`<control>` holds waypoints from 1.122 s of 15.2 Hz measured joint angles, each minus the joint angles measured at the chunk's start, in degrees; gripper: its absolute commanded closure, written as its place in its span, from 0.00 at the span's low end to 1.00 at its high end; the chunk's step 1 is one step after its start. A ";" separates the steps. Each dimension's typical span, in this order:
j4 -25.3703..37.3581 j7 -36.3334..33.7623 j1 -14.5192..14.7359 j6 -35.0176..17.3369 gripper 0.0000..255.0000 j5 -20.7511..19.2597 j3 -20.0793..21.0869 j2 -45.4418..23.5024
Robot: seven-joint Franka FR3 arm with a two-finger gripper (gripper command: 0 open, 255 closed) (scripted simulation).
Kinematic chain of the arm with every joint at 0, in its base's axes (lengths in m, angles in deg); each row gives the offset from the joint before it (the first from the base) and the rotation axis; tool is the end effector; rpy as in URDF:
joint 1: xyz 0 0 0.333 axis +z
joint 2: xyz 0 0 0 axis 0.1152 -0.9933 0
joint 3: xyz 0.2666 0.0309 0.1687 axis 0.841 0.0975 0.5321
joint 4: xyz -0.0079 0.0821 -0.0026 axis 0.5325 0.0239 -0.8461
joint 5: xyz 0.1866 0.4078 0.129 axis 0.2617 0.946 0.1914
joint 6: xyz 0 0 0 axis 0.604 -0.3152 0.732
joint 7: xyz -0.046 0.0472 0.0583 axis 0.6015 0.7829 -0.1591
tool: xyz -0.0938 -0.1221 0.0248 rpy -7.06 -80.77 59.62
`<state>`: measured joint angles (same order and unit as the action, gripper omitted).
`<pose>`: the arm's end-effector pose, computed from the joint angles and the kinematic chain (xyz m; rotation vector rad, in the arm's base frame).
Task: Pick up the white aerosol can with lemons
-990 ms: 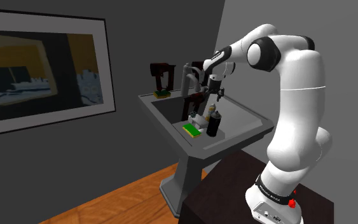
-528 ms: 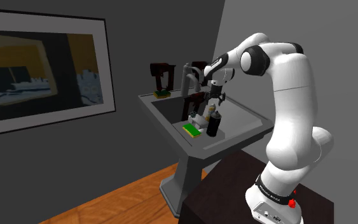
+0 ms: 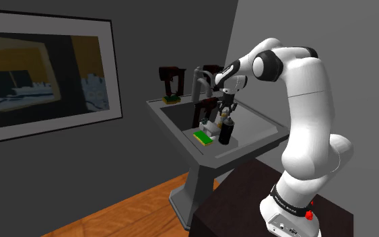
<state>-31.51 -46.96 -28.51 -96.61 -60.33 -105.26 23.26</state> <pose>0.5745 -0.4417 0.1572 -2.8986 1.1806 0.0890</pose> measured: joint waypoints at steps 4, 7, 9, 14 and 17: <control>-0.04 -0.02 0.03 -0.02 1.00 0.00 0.00 0.03; -0.02 0.00 0.01 -0.03 1.00 0.01 0.01 0.02; -0.02 -0.10 0.09 0.61 1.00 -0.20 -0.14 0.56; 0.74 -0.49 0.35 3.28 1.00 -0.91 -0.62 2.54; 1.19 -0.75 0.54 4.93 1.00 -1.36 -0.90 3.79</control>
<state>-30.32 -47.71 -27.97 -91.68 -61.69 -106.16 27.06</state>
